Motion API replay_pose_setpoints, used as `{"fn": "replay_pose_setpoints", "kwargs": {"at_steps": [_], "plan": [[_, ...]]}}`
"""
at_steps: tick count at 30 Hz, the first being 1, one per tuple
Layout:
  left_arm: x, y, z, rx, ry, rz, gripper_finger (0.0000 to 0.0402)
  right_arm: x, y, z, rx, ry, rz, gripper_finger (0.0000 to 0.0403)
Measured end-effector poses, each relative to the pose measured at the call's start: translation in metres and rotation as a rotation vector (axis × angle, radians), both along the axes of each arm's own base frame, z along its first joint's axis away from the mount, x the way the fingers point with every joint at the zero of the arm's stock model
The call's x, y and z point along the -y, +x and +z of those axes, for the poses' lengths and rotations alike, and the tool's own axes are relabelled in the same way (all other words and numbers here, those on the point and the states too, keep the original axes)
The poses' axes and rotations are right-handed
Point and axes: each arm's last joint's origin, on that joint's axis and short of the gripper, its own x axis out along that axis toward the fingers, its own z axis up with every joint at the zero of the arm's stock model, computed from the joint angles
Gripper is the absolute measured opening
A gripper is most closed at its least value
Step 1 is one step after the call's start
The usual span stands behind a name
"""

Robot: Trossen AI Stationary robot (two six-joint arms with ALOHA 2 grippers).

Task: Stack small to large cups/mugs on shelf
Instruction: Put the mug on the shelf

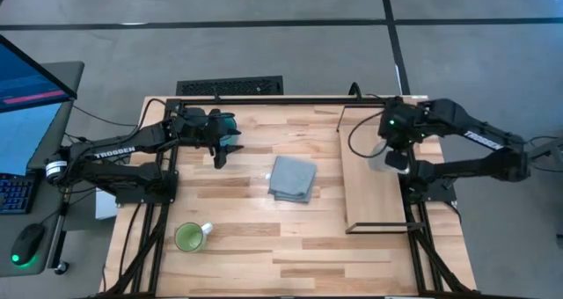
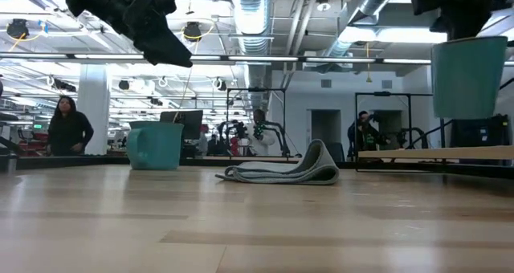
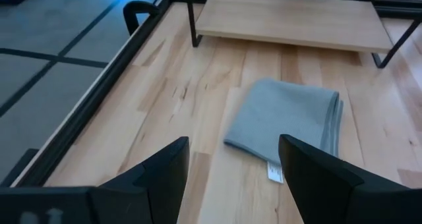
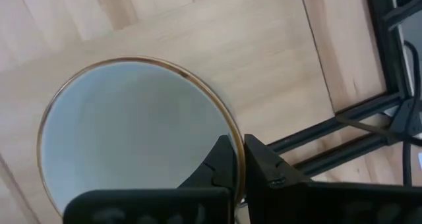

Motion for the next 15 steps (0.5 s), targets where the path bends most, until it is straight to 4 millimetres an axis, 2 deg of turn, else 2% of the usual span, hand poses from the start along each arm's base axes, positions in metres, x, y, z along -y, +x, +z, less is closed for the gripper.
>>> {"fn": "replay_pose_setpoints", "kwargs": {"at_steps": [8, 15], "plan": [[0.000, 0.000, 0.001, 0.010, -0.008, 0.006, 0.0226, 0.024, 0.009, -0.009, -0.034, -0.011, 0.033, 0.0024], [0.000, 0.000, 0.001, 0.009, -0.008, 0.006, 0.0226, 0.052, 0.031, -0.025, -0.087, 0.003, 0.077, 0.0024]]}}
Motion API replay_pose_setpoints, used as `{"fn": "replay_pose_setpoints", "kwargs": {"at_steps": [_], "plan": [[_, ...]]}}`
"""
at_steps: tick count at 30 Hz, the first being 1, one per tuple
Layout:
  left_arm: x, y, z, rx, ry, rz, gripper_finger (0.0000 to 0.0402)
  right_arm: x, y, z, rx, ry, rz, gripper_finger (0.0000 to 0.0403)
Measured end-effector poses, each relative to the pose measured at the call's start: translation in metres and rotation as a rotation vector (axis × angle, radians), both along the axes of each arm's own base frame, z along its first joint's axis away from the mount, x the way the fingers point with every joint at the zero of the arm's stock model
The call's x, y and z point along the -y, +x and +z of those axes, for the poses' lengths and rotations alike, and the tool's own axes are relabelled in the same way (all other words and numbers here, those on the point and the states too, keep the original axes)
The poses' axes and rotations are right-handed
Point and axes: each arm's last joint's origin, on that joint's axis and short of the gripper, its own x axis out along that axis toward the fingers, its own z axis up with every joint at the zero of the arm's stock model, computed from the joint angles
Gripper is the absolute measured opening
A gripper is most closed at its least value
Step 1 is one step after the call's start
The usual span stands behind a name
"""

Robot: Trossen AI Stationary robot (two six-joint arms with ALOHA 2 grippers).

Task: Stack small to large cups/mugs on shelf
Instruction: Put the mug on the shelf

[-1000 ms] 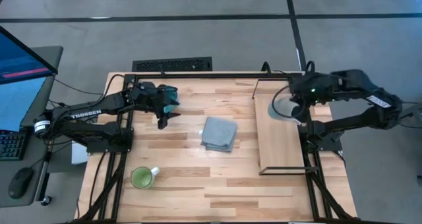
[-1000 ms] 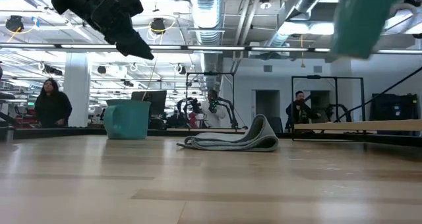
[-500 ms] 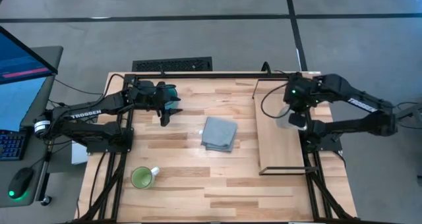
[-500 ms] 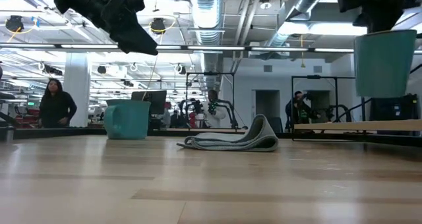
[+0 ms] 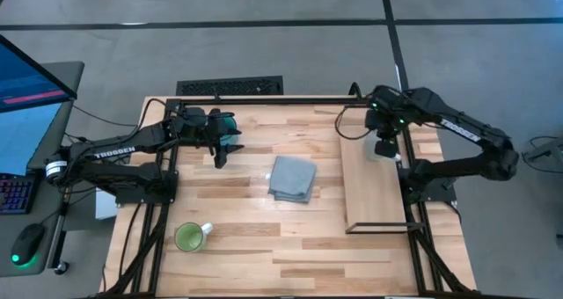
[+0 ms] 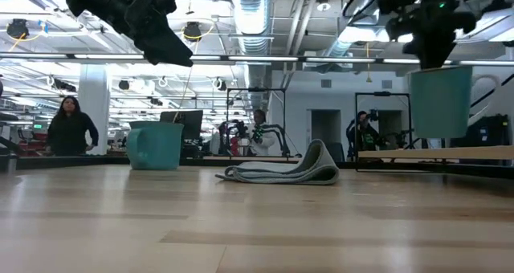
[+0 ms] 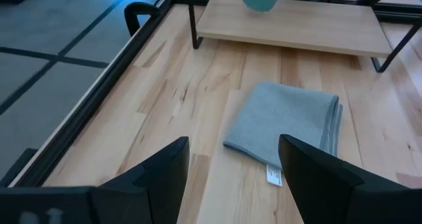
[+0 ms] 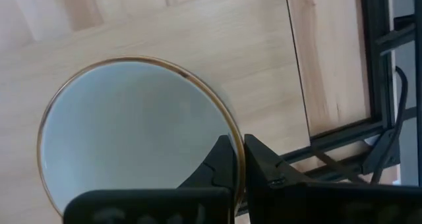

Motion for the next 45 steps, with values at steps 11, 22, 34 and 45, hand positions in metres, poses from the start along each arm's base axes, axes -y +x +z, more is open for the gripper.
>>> {"fn": "replay_pose_setpoints", "kwargs": {"at_steps": [11, 22, 34, 45], "plan": [[0.000, -0.003, -0.005, -0.058, -0.002, 0.038, 0.0226, 0.037, 0.018, -0.021, -0.029, 0.017, 0.022, 0.0024], [0.000, -0.003, -0.005, -0.062, 0.002, 0.046, 0.0226, 0.047, 0.017, -0.023, -0.020, 0.000, 0.068, 0.0024], [0.000, -0.004, -0.007, -0.082, -0.011, 0.048, 0.0226, 0.048, 0.019, -0.023, -0.034, -0.032, 0.233, 0.0028], [0.000, -0.004, -0.007, -0.082, -0.012, 0.049, 0.0226, 0.049, 0.019, -0.023, -0.054, -0.051, 0.353, 0.0024]]}}
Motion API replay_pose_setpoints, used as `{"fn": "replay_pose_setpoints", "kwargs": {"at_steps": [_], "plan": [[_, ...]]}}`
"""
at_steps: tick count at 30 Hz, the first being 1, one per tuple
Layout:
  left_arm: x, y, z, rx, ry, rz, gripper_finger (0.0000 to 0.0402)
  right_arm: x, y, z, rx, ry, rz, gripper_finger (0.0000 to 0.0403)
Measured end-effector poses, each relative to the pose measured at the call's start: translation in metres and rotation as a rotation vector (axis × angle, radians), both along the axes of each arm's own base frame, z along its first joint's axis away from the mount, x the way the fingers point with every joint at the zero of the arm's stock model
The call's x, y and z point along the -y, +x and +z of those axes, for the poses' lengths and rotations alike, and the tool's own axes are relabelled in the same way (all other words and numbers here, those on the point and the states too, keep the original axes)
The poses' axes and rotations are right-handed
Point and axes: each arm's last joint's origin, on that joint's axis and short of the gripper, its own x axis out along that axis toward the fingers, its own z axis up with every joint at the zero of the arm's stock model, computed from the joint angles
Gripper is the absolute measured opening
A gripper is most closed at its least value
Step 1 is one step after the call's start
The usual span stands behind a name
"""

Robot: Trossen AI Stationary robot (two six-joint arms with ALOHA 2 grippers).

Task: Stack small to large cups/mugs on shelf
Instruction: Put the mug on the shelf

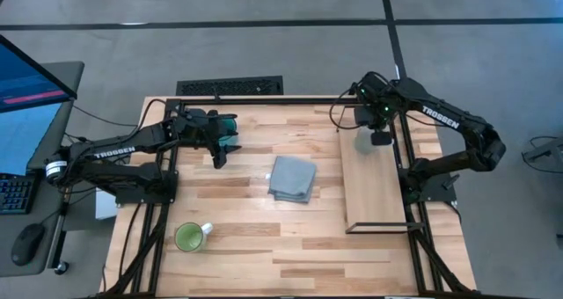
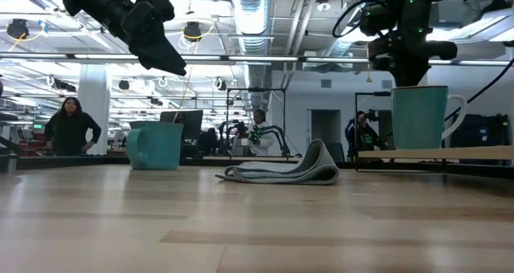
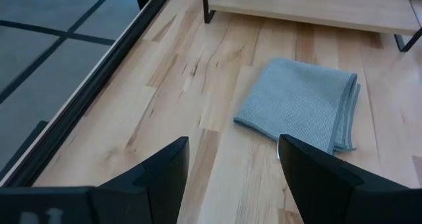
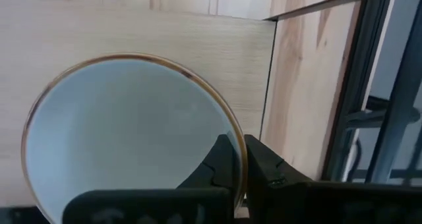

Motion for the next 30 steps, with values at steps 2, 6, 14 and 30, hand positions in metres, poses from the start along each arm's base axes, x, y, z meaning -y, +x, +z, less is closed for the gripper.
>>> {"fn": "replay_pose_setpoints", "kwargs": {"at_steps": [2, 6, 14, 30], "plan": [[0.0000, 0.0000, 0.0001, 0.000, 0.000, 0.000, 0.0226, 0.0002, 0.0000, 0.0000, -0.008, -0.008, 0.039, 0.0026], [0.0001, -0.0002, -0.0003, -0.004, -0.003, 0.001, 0.0226, 0.0011, 0.0009, -0.0004, -0.007, -0.020, 0.063, 0.0031], [0.0001, -0.0002, -0.0003, -0.004, -0.003, 0.001, 0.0226, 0.0022, 0.0027, -0.0010, 0.016, -0.021, 0.057, 0.0046], [0.0000, -0.0002, -0.0002, -0.003, -0.002, 0.001, 0.0226, 0.0049, 0.0057, -0.0020, 0.013, -0.048, 0.033, 0.0080]]}}
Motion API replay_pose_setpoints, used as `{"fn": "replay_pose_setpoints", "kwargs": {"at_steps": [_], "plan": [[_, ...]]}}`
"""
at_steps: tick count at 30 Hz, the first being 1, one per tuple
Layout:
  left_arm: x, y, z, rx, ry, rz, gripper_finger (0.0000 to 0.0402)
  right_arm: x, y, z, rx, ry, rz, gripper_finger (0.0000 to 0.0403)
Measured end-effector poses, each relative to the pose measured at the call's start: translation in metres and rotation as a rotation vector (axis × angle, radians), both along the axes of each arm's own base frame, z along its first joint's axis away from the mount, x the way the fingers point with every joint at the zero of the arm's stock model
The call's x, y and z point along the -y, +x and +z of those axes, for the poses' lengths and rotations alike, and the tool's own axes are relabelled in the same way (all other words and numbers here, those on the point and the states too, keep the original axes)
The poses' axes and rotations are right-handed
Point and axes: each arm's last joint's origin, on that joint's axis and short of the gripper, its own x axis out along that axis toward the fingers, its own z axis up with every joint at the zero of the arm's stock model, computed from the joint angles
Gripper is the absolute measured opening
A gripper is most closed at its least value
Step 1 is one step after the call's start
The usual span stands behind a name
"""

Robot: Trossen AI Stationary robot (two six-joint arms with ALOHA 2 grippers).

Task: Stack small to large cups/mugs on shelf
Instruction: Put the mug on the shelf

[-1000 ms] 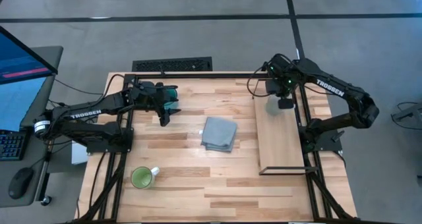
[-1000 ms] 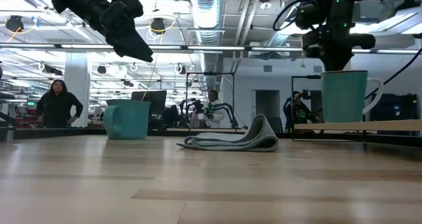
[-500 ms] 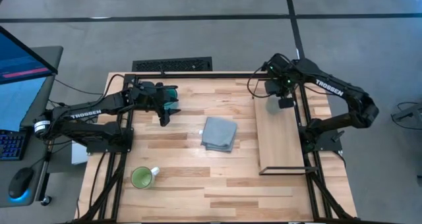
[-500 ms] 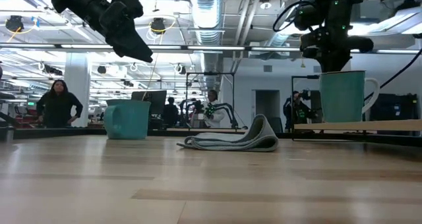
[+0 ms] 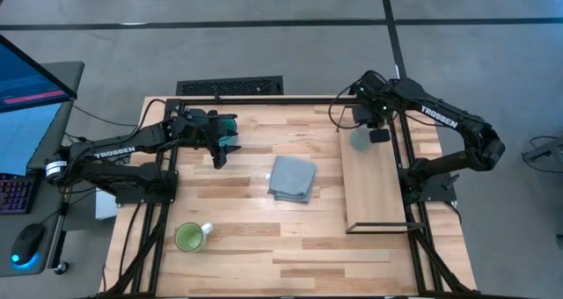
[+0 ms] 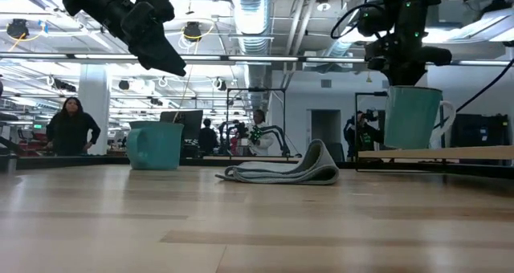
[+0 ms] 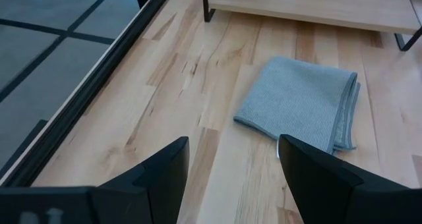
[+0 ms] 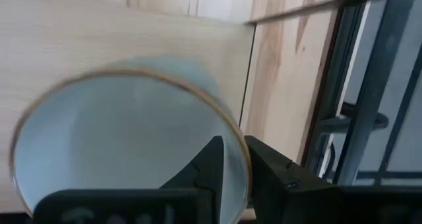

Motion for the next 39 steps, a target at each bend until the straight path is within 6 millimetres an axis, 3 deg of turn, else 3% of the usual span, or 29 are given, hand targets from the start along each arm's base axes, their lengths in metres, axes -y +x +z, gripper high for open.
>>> {"fn": "replay_pose_setpoints", "kwargs": {"at_steps": [10, 30, 39], "plan": [[0.000, 0.000, 0.000, -0.001, 0.000, 0.000, 0.0226, 0.007, 0.019, -0.024, -0.098, 0.063, 0.004, 0.0081], [0.001, -0.002, -0.003, -0.035, -0.012, -0.001, 0.0226, -0.002, 0.028, -0.024, -0.136, 0.007, 0.107, 0.0082], [0.001, -0.002, -0.003, -0.036, -0.013, 0.000, 0.0226, -0.002, 0.028, -0.024, -0.127, 0.013, 0.045, 0.0082]]}}
